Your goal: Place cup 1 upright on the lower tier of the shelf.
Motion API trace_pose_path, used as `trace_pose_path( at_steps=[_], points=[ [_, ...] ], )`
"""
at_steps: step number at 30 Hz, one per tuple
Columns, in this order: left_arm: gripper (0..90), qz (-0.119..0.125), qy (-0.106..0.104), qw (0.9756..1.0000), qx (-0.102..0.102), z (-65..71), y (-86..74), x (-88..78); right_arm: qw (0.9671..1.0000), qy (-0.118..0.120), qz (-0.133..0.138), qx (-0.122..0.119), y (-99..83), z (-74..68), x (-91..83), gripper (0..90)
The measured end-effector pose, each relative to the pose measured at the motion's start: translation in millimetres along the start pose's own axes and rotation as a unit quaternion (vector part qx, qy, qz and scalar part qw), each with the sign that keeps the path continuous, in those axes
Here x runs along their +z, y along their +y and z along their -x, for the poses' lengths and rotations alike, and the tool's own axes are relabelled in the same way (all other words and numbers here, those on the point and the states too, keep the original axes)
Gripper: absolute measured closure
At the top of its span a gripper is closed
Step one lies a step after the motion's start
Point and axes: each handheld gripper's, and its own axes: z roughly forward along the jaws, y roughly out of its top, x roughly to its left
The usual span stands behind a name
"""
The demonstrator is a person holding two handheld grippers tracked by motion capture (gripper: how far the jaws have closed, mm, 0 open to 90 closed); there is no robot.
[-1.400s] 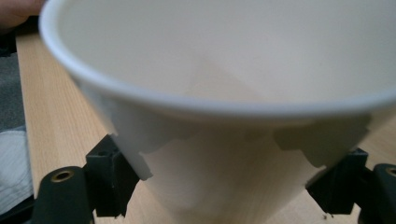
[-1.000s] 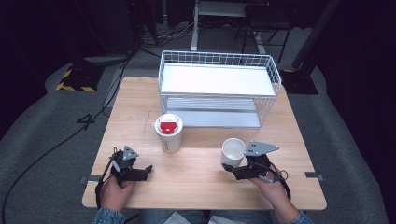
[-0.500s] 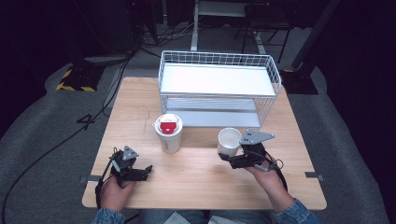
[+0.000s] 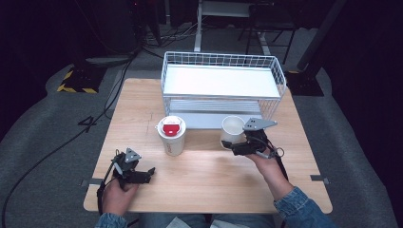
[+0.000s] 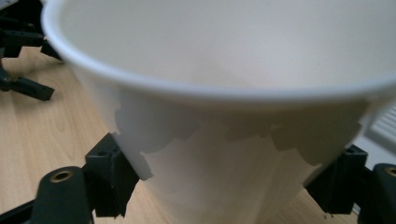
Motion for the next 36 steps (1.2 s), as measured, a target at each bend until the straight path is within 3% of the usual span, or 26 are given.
trace_pose_path(
  at_steps=[14,23,36],
  points=[
    [7.0,0.001,0.001,1.0,0.0,-0.2,0.1,0.1,0.9998,-0.015,0.009,0.007,12.6,19.9,19.4,23.2],
    [7.0,0.0,0.005,1.0,-0.005,-0.9,1.1,0.8,0.9993,-0.037,-0.001,-0.005,17.4,30.1,34.4,23.2],
    [7.0,0.0,0.005,1.0,-0.005,-0.9,1.2,0.9,0.9982,-0.056,-0.001,0.019,17.5,49.9,59.7,23.2]
  ],
)
